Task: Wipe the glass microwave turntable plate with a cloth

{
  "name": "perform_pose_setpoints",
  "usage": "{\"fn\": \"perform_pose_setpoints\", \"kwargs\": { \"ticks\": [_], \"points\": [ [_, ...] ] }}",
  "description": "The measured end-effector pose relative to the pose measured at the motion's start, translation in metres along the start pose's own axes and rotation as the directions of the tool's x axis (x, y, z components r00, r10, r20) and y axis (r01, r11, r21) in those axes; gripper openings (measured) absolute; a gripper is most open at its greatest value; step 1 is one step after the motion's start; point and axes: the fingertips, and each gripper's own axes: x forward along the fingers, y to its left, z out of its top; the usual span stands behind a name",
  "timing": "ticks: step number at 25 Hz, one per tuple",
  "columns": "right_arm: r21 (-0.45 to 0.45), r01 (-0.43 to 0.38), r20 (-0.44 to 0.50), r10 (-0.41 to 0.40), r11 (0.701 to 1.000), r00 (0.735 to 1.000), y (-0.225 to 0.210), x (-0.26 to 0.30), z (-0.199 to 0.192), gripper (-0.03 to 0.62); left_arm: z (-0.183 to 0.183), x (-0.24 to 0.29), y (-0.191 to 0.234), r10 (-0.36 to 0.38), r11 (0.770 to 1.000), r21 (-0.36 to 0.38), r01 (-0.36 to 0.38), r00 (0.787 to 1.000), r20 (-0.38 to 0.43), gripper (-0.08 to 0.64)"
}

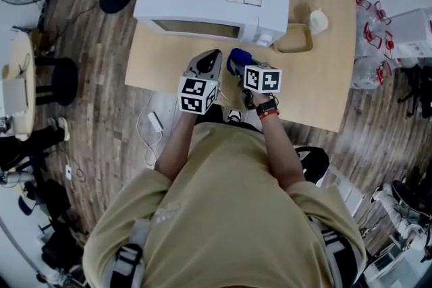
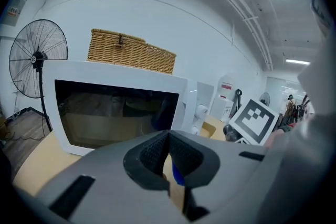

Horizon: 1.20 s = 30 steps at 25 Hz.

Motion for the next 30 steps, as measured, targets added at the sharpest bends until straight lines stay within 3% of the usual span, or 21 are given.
{"fn": "perform_pose_setpoints", "kwargs": {
  "ticks": [10, 16, 20, 25, 30],
  "points": [
    [-0.01, -0.026, -0.1, 0.025, 1.0, 0.995, 0.007, 0.038, -0.012, 0.144, -0.014, 0.001, 0.02, 0.001, 1.0, -0.018, -0.001, 0.999, -0.045, 0.018],
    [-0.028, -0.004, -0.142, 0.0, 1.0, 0.99, -0.003, 0.056, -0.021, 0.146, -0.026, 0.001, 0.028, 0.01, 0.999, -0.032, -0.012, 0.998, -0.07, 0.018],
    [-0.086, 0.023, -0.166, -0.037, 0.996, 0.985, -0.008, 0.062, -0.023, 0.146, -0.031, 0.002, 0.031, 0.006, 0.999, -0.032, -0.008, 0.997, -0.078, 0.018],
    [-0.147, 0.038, -0.178, -0.064, 0.988, 0.982, -0.008, 0.061, -0.024, 0.146, -0.034, 0.004, 0.027, -0.002, 1.0, -0.028, 0.0, 0.996, -0.088, 0.018],
    [-0.133, 0.033, -0.171, -0.055, 0.991, 0.984, -0.016, 0.058, -0.022, 0.146, -0.035, 0.008, 0.02, -0.017, 1.0, -0.007, 0.016, 0.995, -0.095, 0.018]
  ]
}}
